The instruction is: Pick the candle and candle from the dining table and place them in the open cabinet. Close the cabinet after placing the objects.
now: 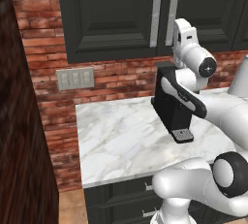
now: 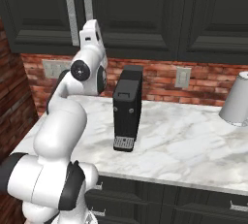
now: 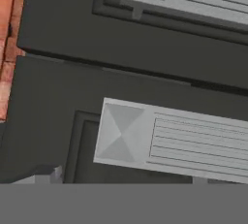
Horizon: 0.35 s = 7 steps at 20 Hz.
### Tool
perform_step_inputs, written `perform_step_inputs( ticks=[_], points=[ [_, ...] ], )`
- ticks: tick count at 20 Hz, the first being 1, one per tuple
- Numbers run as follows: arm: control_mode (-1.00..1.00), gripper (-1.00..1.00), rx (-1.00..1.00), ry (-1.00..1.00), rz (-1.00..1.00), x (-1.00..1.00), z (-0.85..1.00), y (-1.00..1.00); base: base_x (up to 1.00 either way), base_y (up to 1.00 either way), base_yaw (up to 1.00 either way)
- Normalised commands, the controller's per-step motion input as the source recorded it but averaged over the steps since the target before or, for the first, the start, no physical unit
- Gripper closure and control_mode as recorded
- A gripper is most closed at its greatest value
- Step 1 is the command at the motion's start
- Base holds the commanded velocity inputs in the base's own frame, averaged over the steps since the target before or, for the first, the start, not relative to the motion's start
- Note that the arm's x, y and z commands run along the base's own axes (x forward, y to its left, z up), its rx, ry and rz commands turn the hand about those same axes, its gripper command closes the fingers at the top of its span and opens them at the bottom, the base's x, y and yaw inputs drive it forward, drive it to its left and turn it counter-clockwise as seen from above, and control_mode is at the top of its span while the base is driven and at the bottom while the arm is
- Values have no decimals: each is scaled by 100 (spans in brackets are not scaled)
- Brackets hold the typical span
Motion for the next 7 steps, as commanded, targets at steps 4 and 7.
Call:
perform_step_inputs(
  ticks=[4, 7],
  points=[
    [-100, -100, 0, 3, 0, 25, 0, 0, 0, 0, 0],
    [-100, -100, 0, 2, 0, 20, 0, 0, 0, 0, 0]
  ],
)
